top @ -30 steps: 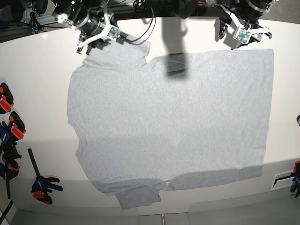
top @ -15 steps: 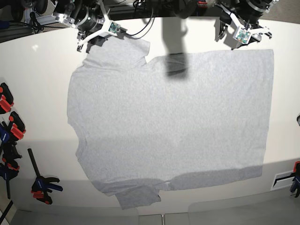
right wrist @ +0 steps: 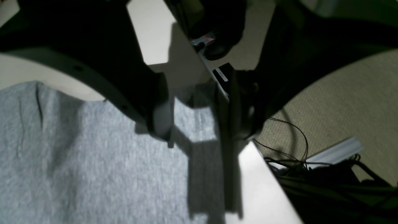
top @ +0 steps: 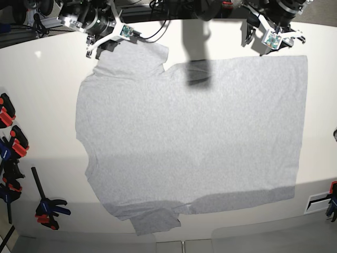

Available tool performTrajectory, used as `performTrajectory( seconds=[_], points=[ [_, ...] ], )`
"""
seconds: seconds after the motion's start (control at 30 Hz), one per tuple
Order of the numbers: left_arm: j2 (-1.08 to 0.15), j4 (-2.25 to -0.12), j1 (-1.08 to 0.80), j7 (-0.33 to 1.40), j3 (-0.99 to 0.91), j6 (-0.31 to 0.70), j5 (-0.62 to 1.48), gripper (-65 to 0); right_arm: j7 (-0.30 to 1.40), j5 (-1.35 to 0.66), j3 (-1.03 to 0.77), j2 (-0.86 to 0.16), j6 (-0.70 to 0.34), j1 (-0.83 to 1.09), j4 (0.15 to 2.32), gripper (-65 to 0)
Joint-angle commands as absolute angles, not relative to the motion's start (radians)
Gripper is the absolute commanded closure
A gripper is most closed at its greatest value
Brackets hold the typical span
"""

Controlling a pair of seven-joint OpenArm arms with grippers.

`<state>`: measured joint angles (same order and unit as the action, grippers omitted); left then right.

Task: Fold the T-shirt properly
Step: 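Align both open grippers over the shirt's shoulder edges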

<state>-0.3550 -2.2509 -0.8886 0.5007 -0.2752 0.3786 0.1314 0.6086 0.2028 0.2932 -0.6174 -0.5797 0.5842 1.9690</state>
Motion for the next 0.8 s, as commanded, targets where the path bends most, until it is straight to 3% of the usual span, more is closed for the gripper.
performTrajectory(
  seconds=[0.0, 0.63, 0.77],
  points=[
    [-0.361, -2.267, -0.897, 0.477, -0.28, 0.378, 0.136, -32.0, 0.622, 0.261, 0.288, -0.627, -0.545, 0.573, 1.966, -28.3],
    [-0.361, -2.267, -0.897, 0.477, -0.28, 0.379, 0.136, -32.0, 0.671, 0.316, 0.288, -0.629, -0.448, 0.566, 1.965, -28.3],
    [-0.361, -2.267, -0.897, 0.477, -0.28, 0.379, 0.136, -32.0, 0.675, 0.315, 0.288, -0.63, -0.448, 0.565, 1.965, -19.8]
  ],
)
